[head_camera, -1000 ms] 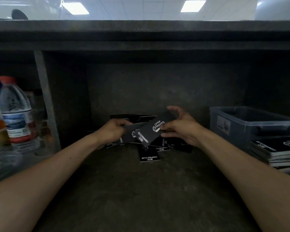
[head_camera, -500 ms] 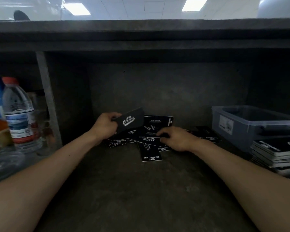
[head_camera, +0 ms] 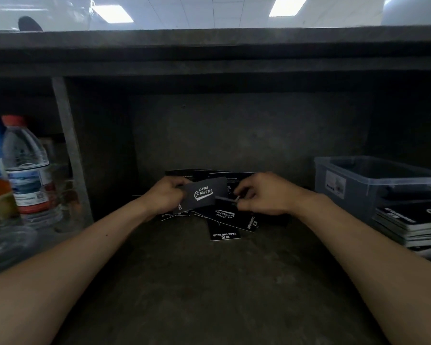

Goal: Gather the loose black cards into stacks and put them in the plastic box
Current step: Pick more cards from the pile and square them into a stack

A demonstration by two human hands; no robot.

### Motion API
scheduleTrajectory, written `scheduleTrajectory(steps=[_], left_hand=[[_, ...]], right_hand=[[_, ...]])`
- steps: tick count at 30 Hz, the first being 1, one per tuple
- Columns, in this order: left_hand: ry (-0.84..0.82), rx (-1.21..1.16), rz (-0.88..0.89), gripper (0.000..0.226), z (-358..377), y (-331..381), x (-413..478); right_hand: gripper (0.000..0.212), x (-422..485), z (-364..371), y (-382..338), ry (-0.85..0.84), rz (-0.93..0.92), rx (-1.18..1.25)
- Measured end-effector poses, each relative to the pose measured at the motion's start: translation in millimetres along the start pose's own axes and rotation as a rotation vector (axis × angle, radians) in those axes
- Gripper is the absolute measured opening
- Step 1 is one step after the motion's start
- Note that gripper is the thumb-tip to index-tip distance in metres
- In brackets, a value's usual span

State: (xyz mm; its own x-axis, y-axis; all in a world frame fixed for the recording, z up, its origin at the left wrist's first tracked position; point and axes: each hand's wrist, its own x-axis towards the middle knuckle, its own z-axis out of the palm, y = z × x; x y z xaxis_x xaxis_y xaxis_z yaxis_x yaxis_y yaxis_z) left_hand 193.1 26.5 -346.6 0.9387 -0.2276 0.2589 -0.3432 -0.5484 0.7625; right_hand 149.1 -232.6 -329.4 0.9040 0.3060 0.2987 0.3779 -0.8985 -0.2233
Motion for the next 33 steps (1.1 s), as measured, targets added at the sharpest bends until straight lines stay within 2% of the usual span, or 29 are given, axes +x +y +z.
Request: scheduleTrajectory(steps=[3,5,8,11,13,15,18,20,22,24,27,31,33], left_hand=[[0.022,-0.033,0.024,0.037,1,0,-1],[0.027,-0.049,0.051,0.039,2,2,-2],[0.007,-0.094,0.064,0.035,4,6,-3],[-0.038,-0.079,0.059,0.028,4,9,-6],[-0.065,-0.056,0.05,0.028,3,12,-8],[-0.082,-0.021,0.048,0.036,2,13,-9],[-0.112,0.036,0.099,0.045,4,14,-12],[-0.061,0.07,0.143,0.039,5,13,-12],[0.047,0.048,0.137,0.033,2,13,-9],[0.15,-0.038,0.092,0.035,-4,12,-5],[0.177,-0.076,0.015,0.033,-9,9,-3],[0.091,-0.029,-0.023,0.031,-3,4,-3],[0.097,-0.061,-0.019,0.029,-2,4,-2]], right_hand=[[0.044,0,-7,0,0.304,-0.008,-0.087],[0.06,1,-5,-1,0.464,0.031,0.161],[0.074,5,0,-6,0.494,0.09,0.67],[0.049,10,4,-12,0.428,0.242,1.073],[0.022,10,11,-15,0.355,0.317,1.168],[0.01,8,24,-14,0.312,0.358,1.069],[0.018,5,38,-10,0.249,0.373,0.686],[0.04,3,37,-14,0.16,0.387,0.454],[0.071,0,31,-21,0.075,0.405,0.421],[0.086,-1,26,-25,-0.019,0.391,0.371],[0.073,-2,15,-23,-0.106,0.419,0.336],[0.043,-5,-2,-11,-0.163,0.551,0.544],[0.035,-6,-6,-7,-0.164,0.601,0.59]])
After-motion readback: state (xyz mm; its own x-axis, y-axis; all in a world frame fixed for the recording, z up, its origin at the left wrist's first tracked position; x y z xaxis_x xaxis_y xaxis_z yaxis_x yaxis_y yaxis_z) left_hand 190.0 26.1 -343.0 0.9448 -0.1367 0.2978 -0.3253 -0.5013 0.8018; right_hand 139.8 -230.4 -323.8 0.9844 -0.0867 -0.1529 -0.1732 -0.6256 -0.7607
